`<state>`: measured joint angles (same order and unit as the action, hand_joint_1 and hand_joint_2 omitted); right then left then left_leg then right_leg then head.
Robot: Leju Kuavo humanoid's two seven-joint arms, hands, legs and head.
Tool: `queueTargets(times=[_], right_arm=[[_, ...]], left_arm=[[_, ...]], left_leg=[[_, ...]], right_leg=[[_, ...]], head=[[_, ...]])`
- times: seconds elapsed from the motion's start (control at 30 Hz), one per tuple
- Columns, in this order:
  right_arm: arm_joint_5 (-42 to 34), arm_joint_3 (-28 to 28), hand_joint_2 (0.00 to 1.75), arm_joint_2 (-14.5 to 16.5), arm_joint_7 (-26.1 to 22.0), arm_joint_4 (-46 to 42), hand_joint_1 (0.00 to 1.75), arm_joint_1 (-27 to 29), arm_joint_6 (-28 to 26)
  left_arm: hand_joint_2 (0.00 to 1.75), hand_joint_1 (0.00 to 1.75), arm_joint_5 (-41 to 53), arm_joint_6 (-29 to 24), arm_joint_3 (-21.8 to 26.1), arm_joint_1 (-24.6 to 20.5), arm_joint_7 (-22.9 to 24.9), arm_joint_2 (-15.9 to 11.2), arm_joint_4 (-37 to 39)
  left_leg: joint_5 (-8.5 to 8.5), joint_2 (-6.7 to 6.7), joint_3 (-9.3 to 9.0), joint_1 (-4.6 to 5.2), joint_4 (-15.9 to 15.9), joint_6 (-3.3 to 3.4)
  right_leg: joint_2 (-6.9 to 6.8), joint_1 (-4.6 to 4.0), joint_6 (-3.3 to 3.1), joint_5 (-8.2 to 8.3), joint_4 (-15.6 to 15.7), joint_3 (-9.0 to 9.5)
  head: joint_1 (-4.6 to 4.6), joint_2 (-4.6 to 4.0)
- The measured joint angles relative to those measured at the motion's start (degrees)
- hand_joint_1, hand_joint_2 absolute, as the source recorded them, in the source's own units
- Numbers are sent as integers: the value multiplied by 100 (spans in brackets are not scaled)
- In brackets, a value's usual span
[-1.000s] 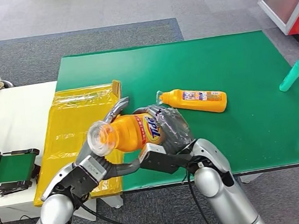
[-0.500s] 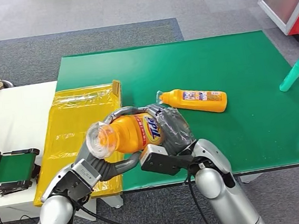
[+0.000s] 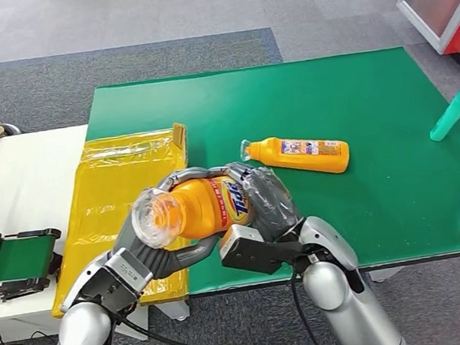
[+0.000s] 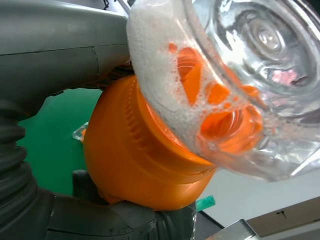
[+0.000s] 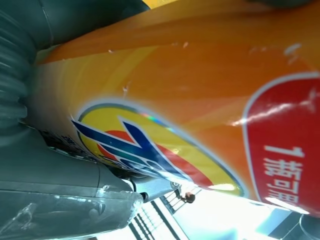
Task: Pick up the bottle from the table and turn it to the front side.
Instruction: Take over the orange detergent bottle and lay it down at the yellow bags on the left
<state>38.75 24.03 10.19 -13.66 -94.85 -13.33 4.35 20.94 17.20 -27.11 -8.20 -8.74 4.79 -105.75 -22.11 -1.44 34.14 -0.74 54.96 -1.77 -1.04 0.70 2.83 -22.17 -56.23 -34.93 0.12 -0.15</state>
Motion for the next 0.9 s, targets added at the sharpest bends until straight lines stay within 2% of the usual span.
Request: queueTargets(times=[0.33,0.37,0.47,0.5,0.9], right_arm=[[-38,-4,175,0,0,-37,175,22,0],[-51,-6,175,0,1,-44,168,23,1],[-160,-10,175,0,29,-57,38,23,35],[-228,-13,175,0,49,-57,0,19,65],[-526,-54,175,42,161,-126,0,-68,198]], left_arm=[[175,175,4,-5,-27,-1,14,-1,-30],[175,175,5,-10,-30,-1,14,0,-34],[175,175,34,-44,-38,-2,13,0,-48],[175,175,65,-61,-40,2,13,-1,-50],[175,175,571,-398,56,193,-172,68,-81]], left_leg=[[0,0,0,0,0,0],[0,0,0,0,0,0],[0,0,0,0,0,0],[0,0,0,0,0,0],[0,0,1,0,0,0]], right_leg=[[0,0,0,0,0,0],[0,0,0,0,0,0],[0,0,0,0,0,0],[0,0,0,0,0,0],[0,0,0,0,0,-1]], head=[[0,0],[1,0],[1,0],[1,0],[1,0]])
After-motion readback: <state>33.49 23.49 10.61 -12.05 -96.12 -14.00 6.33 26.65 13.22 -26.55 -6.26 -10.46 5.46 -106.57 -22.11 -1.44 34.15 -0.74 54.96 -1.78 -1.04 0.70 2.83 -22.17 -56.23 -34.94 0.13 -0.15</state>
